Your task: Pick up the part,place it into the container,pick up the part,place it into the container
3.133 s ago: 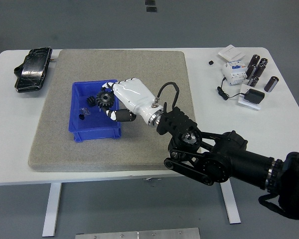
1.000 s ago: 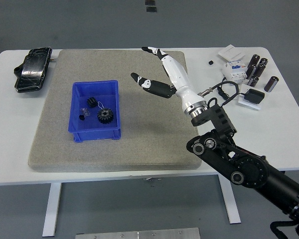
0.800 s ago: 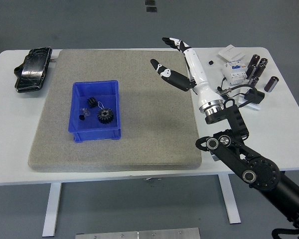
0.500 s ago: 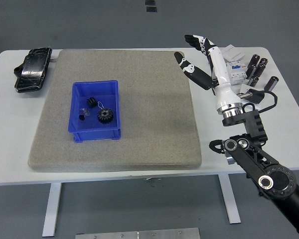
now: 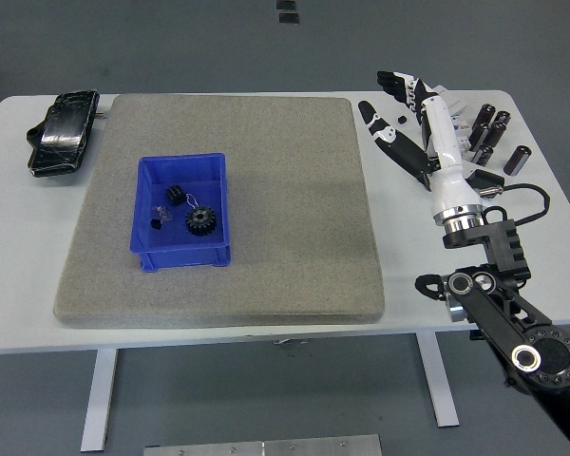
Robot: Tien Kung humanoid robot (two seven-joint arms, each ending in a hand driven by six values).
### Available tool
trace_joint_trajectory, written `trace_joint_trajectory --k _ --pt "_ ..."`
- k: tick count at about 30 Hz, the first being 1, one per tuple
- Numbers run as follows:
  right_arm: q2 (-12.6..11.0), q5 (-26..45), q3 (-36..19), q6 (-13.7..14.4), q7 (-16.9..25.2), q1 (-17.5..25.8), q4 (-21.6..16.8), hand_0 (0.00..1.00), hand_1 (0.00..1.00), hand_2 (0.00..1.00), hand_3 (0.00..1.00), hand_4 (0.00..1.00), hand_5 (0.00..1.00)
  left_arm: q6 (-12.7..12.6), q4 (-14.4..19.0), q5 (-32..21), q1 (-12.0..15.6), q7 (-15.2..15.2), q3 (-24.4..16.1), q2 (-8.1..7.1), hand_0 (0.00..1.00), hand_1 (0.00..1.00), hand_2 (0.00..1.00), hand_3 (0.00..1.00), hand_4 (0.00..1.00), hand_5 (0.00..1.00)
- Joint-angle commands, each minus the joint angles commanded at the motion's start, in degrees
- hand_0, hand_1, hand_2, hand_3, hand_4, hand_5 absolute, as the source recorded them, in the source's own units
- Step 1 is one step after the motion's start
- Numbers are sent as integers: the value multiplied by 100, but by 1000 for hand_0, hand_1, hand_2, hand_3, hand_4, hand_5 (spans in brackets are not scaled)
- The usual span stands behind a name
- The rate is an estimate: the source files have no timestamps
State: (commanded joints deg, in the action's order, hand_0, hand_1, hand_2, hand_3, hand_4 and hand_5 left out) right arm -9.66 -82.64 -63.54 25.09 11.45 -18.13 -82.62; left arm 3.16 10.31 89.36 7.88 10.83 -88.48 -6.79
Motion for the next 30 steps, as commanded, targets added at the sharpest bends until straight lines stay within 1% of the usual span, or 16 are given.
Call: trace_joint_trajectory --k 6,11,20,30 --pt "-18 -211 -96 -31 -56 43 -30 843 782 768 729 784 538 -1 0 -23 -9 1 20 -5 665 643 638 590 709 561" --pt "-60 -213 -151 -70 -56 101 -63 842 781 767 728 776 535 -1 0 -30 -10 5 34 -15 665 643 638 590 708 557" --pt "-114 -60 -285 -136 -18 214 -45 837 773 766 727 767 541 -5 0 -27 24 -4 22 -34 665 643 638 590 707 554" --pt "-144 343 -448 -243 75 261 -21 835 773 767 746 766 538 -1 0 31 106 28 -15 24 665 643 638 589 708 555"
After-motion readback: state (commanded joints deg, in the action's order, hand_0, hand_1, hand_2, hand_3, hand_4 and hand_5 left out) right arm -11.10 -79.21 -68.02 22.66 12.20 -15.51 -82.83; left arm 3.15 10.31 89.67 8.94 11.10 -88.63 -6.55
